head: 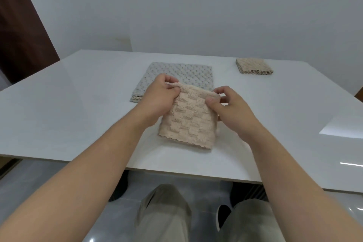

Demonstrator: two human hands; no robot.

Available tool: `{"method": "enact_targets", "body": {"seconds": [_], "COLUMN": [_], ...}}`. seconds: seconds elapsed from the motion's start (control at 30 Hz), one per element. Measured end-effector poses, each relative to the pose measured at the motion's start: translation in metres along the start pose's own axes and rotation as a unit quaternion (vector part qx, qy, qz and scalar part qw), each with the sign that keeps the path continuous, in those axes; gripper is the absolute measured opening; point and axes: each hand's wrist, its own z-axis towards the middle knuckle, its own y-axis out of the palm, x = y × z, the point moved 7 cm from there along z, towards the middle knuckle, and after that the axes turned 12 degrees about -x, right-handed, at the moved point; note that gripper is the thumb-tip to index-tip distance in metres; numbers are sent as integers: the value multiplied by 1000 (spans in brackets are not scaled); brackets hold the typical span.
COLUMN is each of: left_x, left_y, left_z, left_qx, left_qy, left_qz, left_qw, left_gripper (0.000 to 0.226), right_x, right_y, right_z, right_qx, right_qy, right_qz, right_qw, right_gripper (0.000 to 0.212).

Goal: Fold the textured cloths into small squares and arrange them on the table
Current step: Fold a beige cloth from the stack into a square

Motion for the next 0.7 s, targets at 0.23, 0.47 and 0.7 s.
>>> {"method": "enact_targets", "body": {"seconds": [0.23, 0.47, 0.7], "left_x": [30, 9, 9], "left_y": [-12, -2, 1], "left_z": [36, 68, 65], "left_qx": [70, 19, 50], "left_qy": [98, 137, 222], "left_qz": [18, 61, 137], "left_qw": [993, 989, 964], "left_gripper": [17, 48, 44], "right_x": [-17, 7, 5], "right_y": [-17, -14, -6], "right_z": [39, 65, 51], "right_qx": [-99, -150, -250], "right_qy": [-64, -55, -92], "right_qz": [102, 99, 206], "right_qw": [988, 982, 942], "right_gripper": [22, 44, 24]}}
